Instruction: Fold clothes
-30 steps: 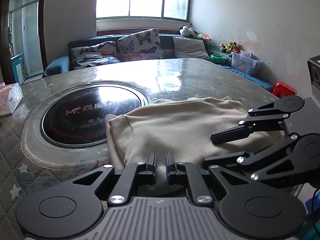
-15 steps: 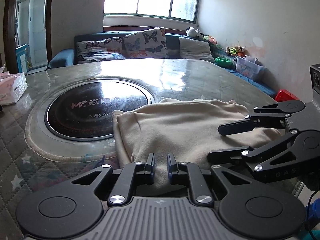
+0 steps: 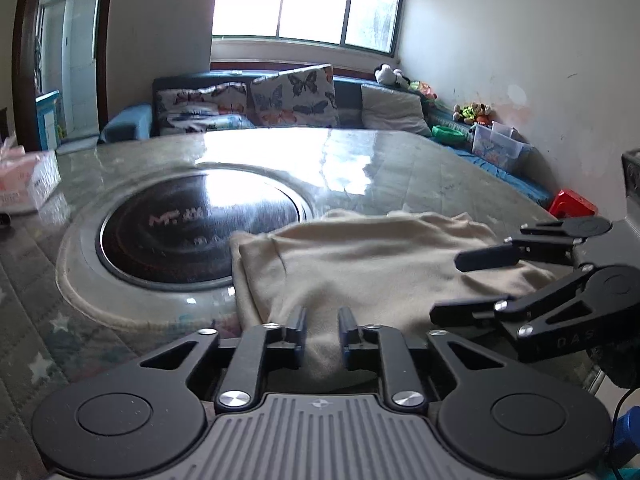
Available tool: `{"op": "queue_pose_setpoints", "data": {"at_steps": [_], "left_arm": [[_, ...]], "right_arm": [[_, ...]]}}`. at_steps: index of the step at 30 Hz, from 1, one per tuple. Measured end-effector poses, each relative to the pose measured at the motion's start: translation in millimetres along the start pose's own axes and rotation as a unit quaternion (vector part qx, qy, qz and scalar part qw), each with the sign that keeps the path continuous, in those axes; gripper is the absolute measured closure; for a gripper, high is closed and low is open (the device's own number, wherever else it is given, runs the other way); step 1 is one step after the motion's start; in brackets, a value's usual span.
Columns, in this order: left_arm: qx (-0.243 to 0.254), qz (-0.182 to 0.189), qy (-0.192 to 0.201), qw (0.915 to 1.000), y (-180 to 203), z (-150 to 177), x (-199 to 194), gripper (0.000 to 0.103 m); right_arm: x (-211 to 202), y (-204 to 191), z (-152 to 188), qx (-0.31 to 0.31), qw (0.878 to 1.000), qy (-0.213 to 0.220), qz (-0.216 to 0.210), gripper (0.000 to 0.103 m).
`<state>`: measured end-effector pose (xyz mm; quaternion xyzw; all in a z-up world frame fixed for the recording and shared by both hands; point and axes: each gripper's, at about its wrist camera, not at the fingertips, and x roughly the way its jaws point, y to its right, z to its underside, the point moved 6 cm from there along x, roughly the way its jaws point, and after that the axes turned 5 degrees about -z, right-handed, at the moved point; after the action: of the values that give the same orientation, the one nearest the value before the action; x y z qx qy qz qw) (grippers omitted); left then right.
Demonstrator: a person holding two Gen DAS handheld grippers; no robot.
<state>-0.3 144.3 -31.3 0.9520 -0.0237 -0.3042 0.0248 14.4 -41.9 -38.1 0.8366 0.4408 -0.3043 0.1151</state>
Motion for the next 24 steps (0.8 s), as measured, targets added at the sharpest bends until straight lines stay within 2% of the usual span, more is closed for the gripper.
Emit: {"op": "queue_pose_setpoints", "data": {"at_steps": [1,4,8,12,16,19,24], "left_arm": [[-0.001,-0.005,0.002,1.0000,-1,-1,-1,0.065],[-0.012,-0.010,0.004,0.9999,-7,-5,-1,0.063],[-0.025,-0.014,0.001,0.9996,-14,-7,-1,0.053],[-0.027,-0.021,0.004,0.9994,-16,-7,-2,0.042],[-0.030,-0.030,0.013,0.9990,-19,-8,-2,0.025],[-0.037,-0.035,0.029,0.9983,-22,-11,-6,0.001],[-0.045,-0.040,0.044,0.9972,-27,-15,-11,0.000]], "right_arm": [[1,4,3,0.005,1.000,-0.005,0.003,0.029],[4,8,8,0.024,1.000,-0.007,-0.004,0.026],[4,7,8,0.028,1.000,-0.004,-0.010,0.015],[7,3,9,0.021,1.000,-0.007,-0.012,0.010],[9,2,9,0.027,0.999,-0.005,-0.016,0.000],[10,1,10,0.029,0.999,-0.006,-0.018,0.000],[12,2,11,0.038,0.999,-0.003,-0.018,0.000]]}}
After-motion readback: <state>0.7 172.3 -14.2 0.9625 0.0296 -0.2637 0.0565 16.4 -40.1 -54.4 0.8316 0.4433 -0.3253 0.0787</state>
